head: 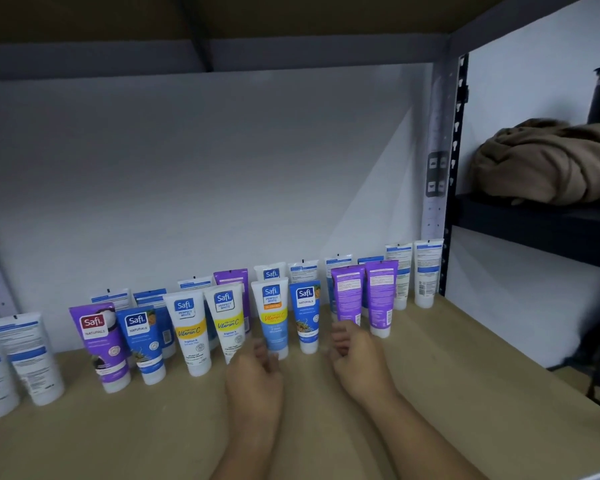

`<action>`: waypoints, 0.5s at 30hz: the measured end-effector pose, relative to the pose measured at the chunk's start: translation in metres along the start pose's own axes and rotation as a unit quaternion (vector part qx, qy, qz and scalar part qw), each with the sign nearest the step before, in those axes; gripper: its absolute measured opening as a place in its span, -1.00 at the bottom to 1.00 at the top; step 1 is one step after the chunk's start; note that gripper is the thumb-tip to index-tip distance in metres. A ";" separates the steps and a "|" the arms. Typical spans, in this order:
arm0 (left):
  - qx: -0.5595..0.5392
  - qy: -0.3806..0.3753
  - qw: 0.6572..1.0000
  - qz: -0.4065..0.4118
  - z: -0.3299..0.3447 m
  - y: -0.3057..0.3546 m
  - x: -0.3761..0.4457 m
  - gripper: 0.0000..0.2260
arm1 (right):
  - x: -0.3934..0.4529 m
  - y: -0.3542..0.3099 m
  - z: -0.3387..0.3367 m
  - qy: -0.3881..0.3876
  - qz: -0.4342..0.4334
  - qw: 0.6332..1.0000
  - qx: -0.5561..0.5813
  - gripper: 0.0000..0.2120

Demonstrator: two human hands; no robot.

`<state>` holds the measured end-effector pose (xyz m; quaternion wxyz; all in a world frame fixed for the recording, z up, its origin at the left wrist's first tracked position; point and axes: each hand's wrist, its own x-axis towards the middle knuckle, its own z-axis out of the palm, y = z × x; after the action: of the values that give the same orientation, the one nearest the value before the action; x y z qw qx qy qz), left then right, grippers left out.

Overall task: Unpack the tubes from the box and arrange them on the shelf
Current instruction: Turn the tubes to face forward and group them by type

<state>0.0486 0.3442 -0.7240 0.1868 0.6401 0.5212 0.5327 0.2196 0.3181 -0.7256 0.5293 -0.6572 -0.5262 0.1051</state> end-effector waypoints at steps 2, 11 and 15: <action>0.021 0.009 1.000 -0.009 -0.004 0.003 -0.006 -0.87 | -0.002 0.003 -0.012 0.009 0.009 1.000 -0.012 -0.69; 0.006 -0.104 0.993 0.056 0.046 0.047 -0.035 -0.81 | 0.003 0.025 -0.064 0.100 0.044 0.993 -0.041 -0.77; -0.006 -0.116 0.988 0.099 0.075 0.059 -0.035 -0.72 | 0.012 0.030 -0.068 0.129 0.038 0.991 -0.011 -0.72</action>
<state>0.1460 0.3147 -0.7211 0.1962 0.7451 0.4266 0.4737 0.2891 0.2915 -0.7168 0.5813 -0.6904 -0.4293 0.0331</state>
